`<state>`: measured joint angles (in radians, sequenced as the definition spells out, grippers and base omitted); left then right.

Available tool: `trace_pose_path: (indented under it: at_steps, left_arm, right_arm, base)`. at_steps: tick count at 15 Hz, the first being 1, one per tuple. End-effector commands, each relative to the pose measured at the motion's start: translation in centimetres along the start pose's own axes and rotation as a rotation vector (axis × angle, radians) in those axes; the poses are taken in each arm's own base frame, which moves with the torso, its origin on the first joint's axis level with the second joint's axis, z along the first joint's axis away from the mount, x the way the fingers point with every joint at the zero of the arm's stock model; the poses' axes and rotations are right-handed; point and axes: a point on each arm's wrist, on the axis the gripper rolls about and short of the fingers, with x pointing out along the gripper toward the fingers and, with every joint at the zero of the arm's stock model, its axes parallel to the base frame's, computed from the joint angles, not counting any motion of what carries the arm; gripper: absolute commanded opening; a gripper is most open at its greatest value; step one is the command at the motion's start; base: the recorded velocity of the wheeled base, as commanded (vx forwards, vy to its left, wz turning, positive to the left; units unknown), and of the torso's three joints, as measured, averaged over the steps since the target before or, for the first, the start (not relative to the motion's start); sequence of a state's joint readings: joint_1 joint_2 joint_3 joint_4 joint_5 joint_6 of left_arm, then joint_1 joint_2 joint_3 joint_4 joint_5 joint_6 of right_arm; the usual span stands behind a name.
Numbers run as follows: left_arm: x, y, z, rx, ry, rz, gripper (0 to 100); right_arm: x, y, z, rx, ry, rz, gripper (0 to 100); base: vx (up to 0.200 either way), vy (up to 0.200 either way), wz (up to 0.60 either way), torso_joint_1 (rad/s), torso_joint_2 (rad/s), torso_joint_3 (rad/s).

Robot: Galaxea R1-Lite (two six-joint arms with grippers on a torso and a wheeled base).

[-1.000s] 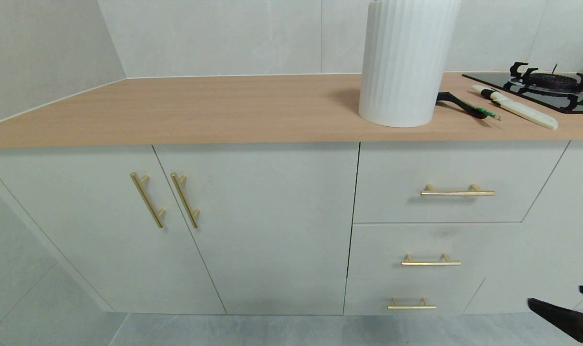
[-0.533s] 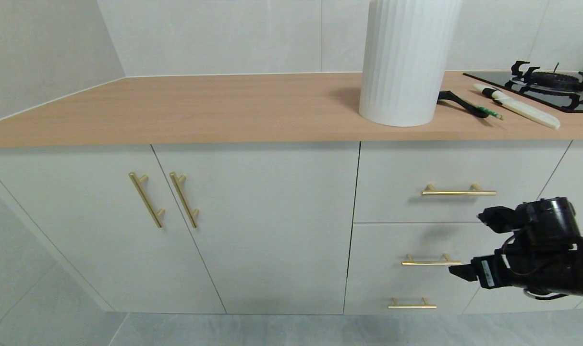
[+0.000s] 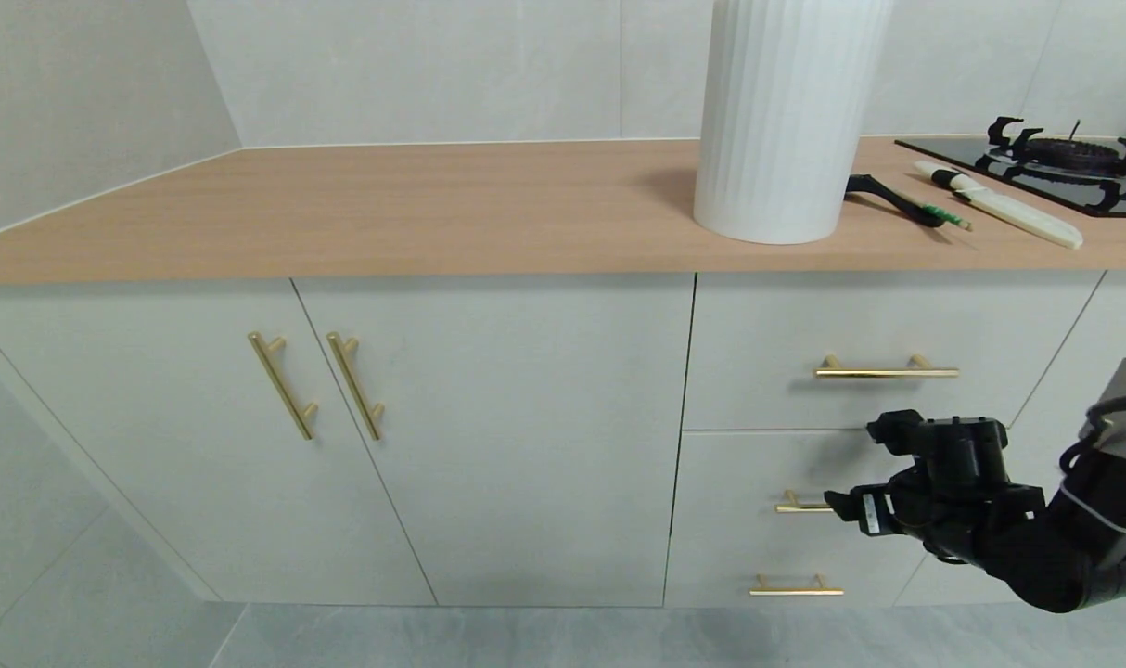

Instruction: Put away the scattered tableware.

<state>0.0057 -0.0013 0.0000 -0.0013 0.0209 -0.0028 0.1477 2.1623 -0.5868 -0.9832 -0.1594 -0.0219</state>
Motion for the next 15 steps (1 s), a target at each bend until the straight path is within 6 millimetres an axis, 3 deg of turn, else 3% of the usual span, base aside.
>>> trace_pose_path:
  at_steps: [1, 10, 13, 15]
  left_arm:
    - [0.0, 0.0, 0.0, 0.000, 0.001, 0.001, 100]
    - [0.0, 0.0, 0.0, 0.000, 0.001, 0.001, 100]
    - [0.0, 0.0, 0.0, 0.000, 0.001, 0.001, 100]
    - [0.0, 0.0, 0.0, 0.000, 0.001, 0.001, 100]
  right_arm:
    - [2.2, 0.4, -2.1, 0.021, 0.001, -0.015, 100]
    - [4.1, 0.6, -2.7, 0.045, -0.059, -0.061, 100]
    - [3.8, 0.6, -2.7, 0.043, -0.054, -0.061, 100]
    - [2.5, 0.4, -2.9, -0.002, -0.029, -0.041, 100]
  base:
    - [0.000, 0.000, 0.00, 0.000, 0.00, 0.000]
    - [0.000, 0.000, 0.00, 0.000, 0.00, 0.000]
    - [0.000, 0.000, 0.00, 0.000, 0.00, 0.000]
    - [0.000, 0.000, 0.00, 0.000, 0.00, 0.000]
